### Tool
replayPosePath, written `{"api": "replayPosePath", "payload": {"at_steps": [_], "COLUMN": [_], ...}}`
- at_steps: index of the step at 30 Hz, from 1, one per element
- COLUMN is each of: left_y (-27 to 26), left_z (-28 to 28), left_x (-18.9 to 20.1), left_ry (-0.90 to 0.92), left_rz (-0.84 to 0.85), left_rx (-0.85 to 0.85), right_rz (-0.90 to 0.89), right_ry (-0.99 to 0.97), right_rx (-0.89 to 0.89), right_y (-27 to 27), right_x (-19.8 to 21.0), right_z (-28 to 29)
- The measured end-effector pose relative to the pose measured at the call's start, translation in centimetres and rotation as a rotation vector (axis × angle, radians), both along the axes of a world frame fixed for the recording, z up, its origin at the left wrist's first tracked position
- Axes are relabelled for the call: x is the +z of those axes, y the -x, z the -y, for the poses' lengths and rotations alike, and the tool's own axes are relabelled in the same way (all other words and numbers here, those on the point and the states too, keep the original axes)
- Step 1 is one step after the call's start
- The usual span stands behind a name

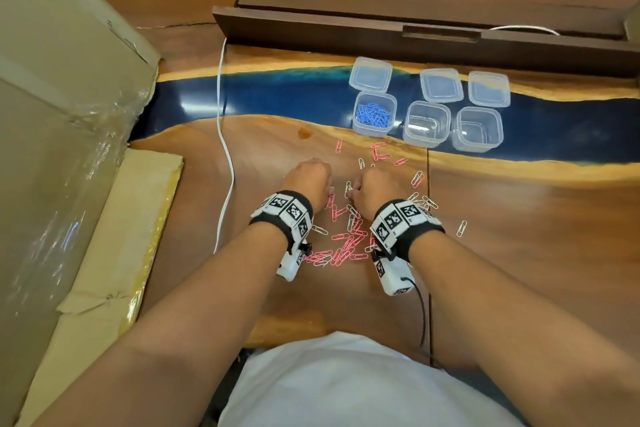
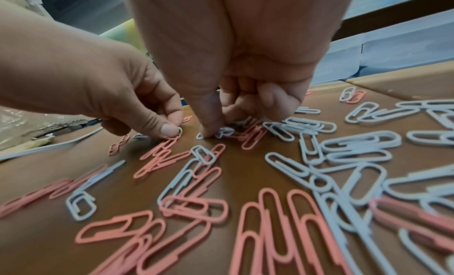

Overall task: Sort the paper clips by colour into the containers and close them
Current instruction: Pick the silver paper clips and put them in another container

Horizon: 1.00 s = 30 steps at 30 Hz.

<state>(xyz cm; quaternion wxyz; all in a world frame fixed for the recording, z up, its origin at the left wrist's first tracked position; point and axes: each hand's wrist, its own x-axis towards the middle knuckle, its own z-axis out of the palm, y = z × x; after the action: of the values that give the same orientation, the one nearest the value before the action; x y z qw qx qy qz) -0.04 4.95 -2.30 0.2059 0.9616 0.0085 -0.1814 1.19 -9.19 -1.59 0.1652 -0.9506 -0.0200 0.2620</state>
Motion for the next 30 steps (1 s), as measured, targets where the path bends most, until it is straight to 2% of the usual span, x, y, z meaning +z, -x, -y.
{"api": "replayPosePath", "payload": {"at_steps": [5,8,10,13,15,17,20,22,24,27,30], "left_y": [-0.3,0.5,1.1,1.6,1.8,1.7,1.0,0.6,0.4,-0.1,-0.7], "left_z": [-0.3,-1.3,-2.3,-4.0,-5.1,-5.9,-6.1,-5.6,-5.3,-5.1,-5.1], "left_x": [0.3,0.2,0.2,0.0,0.2,0.0,-0.4,-0.2,0.0,0.1,0.0], "left_ry": [0.031,0.219,0.355,0.585,0.714,0.750,0.593,0.394,0.195,0.022,-0.014], "left_rz": [-0.036,0.011,0.034,0.010,-0.054,-0.095,-0.075,-0.042,-0.008,0.003,-0.033], "left_rx": [-0.018,0.147,0.304,0.489,0.563,0.606,0.601,0.491,0.312,0.115,0.078], "right_rz": [-0.067,-0.074,-0.051,-0.034,-0.092,-0.220,-0.367,-0.422,-0.441,-0.309,-0.061], "right_ry": [0.068,0.037,-0.082,-0.322,-0.505,-0.721,-0.943,-0.967,-0.943,-0.667,-0.418], "right_rx": [0.111,0.107,0.047,-0.135,-0.268,-0.423,-0.614,-0.668,-0.684,-0.585,-0.437], "right_y": [-0.2,0.3,0.6,1.1,1.4,1.6,2.1,2.2,2.1,1.8,1.5], "right_x": [0.9,1.1,1.0,1.1,1.2,1.4,1.6,1.6,1.4,0.7,0.1], "right_z": [-0.2,0.0,0.6,2.1,2.8,3.1,3.0,2.9,2.8,2.2,1.0]}}
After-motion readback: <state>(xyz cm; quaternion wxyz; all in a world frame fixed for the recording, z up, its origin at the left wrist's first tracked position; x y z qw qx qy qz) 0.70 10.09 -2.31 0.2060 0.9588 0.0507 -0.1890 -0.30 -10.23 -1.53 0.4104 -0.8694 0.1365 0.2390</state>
